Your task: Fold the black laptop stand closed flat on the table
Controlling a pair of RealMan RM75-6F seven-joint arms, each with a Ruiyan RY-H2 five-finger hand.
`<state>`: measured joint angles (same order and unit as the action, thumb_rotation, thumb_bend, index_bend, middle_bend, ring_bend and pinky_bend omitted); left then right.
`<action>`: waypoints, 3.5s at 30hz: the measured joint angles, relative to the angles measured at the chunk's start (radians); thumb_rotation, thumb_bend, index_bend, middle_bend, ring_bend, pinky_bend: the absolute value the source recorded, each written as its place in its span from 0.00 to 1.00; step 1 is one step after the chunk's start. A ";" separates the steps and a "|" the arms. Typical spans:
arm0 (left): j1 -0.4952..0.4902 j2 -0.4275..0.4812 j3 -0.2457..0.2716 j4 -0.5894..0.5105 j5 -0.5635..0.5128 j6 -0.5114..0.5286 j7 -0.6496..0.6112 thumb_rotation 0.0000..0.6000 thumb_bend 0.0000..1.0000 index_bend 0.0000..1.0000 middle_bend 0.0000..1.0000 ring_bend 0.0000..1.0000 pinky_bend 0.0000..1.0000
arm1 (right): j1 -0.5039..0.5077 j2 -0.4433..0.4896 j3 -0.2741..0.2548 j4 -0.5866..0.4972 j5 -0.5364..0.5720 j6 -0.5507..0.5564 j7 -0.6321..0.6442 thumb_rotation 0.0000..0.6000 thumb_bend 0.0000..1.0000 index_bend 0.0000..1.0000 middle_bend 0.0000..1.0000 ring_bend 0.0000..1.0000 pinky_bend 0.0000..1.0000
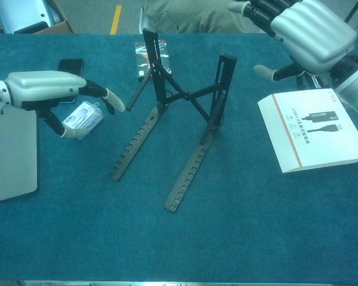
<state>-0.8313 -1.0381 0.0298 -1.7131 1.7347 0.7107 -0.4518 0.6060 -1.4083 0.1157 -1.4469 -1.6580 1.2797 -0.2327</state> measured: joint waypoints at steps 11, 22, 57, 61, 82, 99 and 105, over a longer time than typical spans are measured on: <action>-0.019 0.015 0.003 -0.026 -0.075 -0.036 0.088 1.00 0.36 0.19 0.25 0.15 0.11 | -0.017 0.054 -0.025 -0.054 -0.050 0.045 0.108 1.00 0.25 0.00 0.04 0.00 0.06; 0.052 0.111 0.032 -0.094 -0.163 0.007 0.217 1.00 0.36 0.19 0.25 0.15 0.11 | -0.003 0.129 -0.096 -0.146 -0.237 0.109 0.332 1.00 0.25 0.00 0.04 0.00 0.06; 0.207 0.234 0.055 -0.179 -0.261 0.082 0.400 1.00 0.36 0.19 0.23 0.15 0.11 | 0.152 -0.098 -0.248 0.063 -0.174 -0.191 0.803 1.00 0.25 0.00 0.04 0.00 0.06; 0.213 0.234 0.053 -0.175 -0.254 0.082 0.396 1.00 0.36 0.19 0.23 0.15 0.11 | 0.149 -0.106 -0.257 0.088 -0.153 -0.203 0.813 1.00 0.25 0.00 0.04 0.00 0.06; 0.233 0.238 0.041 -0.164 -0.243 0.084 0.377 1.00 0.36 0.19 0.22 0.15 0.11 | 0.173 -0.128 -0.245 0.098 -0.141 -0.209 0.827 1.00 0.25 0.00 0.04 0.00 0.06; 0.260 0.282 0.037 -0.200 -0.253 0.102 0.410 1.00 0.36 0.19 0.22 0.15 0.11 | 0.281 -0.254 -0.118 0.145 -0.103 -0.232 0.874 1.00 0.25 0.00 0.04 0.00 0.06; 0.268 0.293 0.034 -0.214 -0.259 0.105 0.424 1.00 0.36 0.19 0.22 0.15 0.12 | 0.316 -0.305 -0.088 0.194 -0.082 -0.250 0.888 1.00 0.25 0.00 0.04 0.00 0.06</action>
<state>-0.5635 -0.7447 0.0643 -1.9275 1.4759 0.8157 -0.0283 0.9222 -1.7129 0.0281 -1.2530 -1.7397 1.0297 0.6558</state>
